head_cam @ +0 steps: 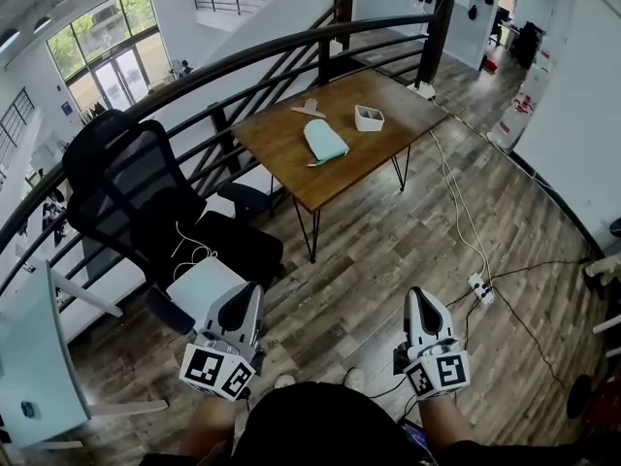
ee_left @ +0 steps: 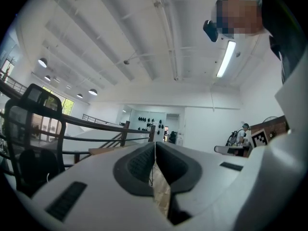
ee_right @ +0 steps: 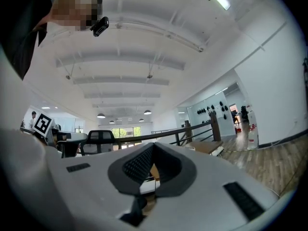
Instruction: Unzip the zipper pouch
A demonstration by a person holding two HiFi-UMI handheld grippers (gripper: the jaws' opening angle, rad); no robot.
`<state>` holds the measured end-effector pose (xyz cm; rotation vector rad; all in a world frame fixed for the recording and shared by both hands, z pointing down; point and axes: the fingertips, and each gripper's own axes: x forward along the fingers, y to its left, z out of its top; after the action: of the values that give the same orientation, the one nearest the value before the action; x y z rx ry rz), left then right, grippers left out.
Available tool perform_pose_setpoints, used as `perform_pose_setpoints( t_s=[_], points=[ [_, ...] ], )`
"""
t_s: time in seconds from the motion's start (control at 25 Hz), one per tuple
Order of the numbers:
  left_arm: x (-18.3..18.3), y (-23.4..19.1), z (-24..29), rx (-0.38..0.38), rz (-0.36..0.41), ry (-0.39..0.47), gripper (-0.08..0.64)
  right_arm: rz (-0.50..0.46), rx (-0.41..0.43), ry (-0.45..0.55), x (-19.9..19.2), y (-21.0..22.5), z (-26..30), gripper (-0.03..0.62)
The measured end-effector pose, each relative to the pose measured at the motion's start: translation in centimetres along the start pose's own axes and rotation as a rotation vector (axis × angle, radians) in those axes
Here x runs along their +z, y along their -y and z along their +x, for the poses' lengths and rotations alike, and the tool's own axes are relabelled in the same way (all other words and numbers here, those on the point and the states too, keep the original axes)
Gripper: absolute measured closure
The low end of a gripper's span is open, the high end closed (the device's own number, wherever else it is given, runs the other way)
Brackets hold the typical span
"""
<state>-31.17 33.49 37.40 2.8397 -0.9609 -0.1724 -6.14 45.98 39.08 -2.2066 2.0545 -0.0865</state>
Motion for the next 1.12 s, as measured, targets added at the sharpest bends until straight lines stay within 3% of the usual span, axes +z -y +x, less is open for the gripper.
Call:
perform_pose_setpoints(
  t_s=[0.28, 0.36, 0.4, 0.44, 0.48, 0.76, 1.12],
  points=[
    [0.5, 0.4, 0.7, 0.011, 0.023, 0.007, 0.54, 0.006, -0.013, 0.031, 1.1, 1.4, -0.3, 0.585],
    [0.7, 0.8, 1.3, 0.01, 0.026, 0.015, 0.534, 0.016, 0.008, 0.027, 1.2, 1.9, -0.2, 0.495],
    [0.8, 1.1, 1.5, 0.011, 0.025, 0.017, 0.467, 0.021, 0.018, 0.026, 1.3, 2.1, -0.2, 0.403],
    [0.8, 1.3, 1.7, 0.014, 0.023, 0.018, 0.36, 0.026, 0.024, 0.026, 1.4, 2.3, -0.2, 0.359],
    [0.8, 1.5, 1.9, 0.021, 0.023, 0.019, 0.339, 0.026, 0.024, 0.027, 1.5, 2.6, -0.2, 0.343],
    [0.1, 2.8, 3.7, 0.081, 0.035, 0.009, 0.293, 0.028, 0.042, 0.027, 2.1, 5.2, -0.1, 0.316],
    [-1.3, 6.9, 4.9, 0.16, 0.037, 0.012, 0.293, 0.056, 0.112, 0.003, 2.5, 10.3, -1.3, 0.321]
  ],
)
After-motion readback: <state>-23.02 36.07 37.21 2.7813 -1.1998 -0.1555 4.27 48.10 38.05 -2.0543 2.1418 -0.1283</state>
